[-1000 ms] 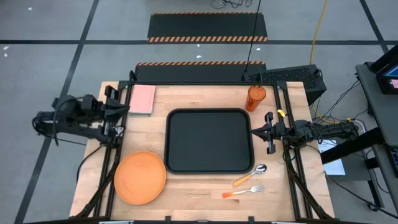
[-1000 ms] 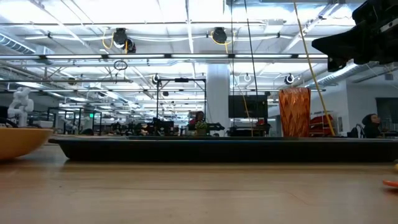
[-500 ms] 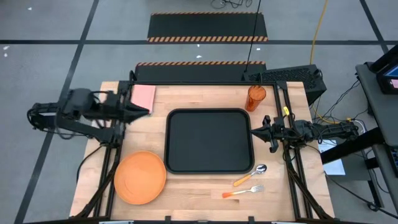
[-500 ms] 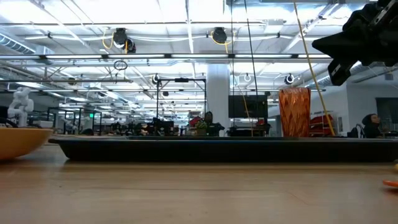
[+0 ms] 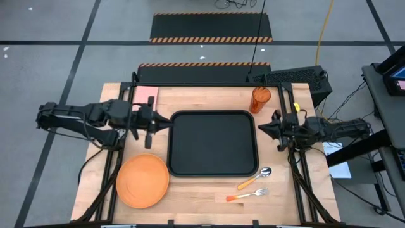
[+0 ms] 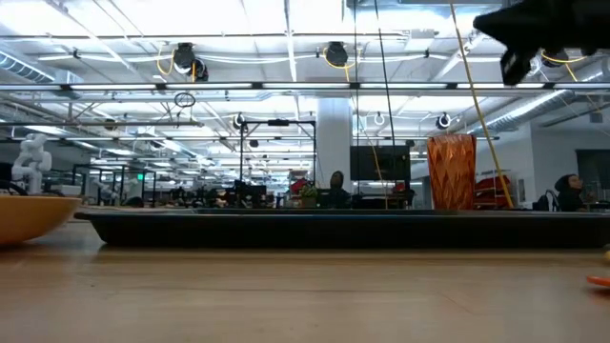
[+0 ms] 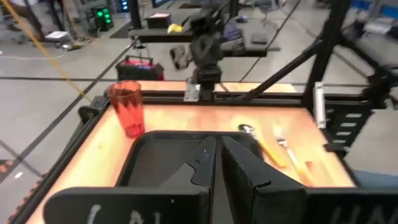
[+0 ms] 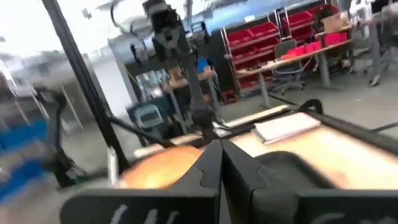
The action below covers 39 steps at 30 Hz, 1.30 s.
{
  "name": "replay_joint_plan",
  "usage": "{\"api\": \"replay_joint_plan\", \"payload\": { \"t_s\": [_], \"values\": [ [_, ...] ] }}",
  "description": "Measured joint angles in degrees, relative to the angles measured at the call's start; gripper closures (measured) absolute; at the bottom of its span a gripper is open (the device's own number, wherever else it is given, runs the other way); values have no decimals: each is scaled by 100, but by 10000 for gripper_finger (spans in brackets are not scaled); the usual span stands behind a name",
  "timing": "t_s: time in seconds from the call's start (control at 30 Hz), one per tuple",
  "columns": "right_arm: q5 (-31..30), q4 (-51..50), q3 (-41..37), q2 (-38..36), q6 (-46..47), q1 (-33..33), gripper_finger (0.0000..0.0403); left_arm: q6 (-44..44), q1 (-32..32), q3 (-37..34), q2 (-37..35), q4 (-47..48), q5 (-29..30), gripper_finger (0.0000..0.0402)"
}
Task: Pick and place plate/cup/fork/spoon on tray
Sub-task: Put the brown glass cup on the right of the black tray
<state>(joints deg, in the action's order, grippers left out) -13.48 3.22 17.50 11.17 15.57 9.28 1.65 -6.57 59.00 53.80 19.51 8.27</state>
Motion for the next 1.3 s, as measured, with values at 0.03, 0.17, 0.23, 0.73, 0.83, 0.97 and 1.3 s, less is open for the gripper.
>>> {"api": "replay_joint_plan", "payload": {
  "t_s": [0.03,0.17,0.23,0.73,0.83,0.97,1.3],
  "values": [
    [-7,-127,238,154,-176,0,403,-2,0,0,44,-20,43,371],
    [-503,-666,1327,886,-593,0,403,4,0,0,184,-40,84,371],
    [-876,-1081,1893,1304,-706,-2,403,2,0,0,209,-36,84,371],
    [-2708,-4866,5308,4138,-930,-511,360,-40,-2,0,541,-113,246,371],
    [-2603,-5342,5511,4563,-1090,-936,325,-212,0,-2,611,-88,288,371],
    [-1888,-5794,5562,4928,-1428,-1667,270,-322,0,0,689,-111,293,371],
    [-460,-6524,5563,5620,-2719,-3210,207,-316,11,0,709,-131,291,371]
  ]
}}
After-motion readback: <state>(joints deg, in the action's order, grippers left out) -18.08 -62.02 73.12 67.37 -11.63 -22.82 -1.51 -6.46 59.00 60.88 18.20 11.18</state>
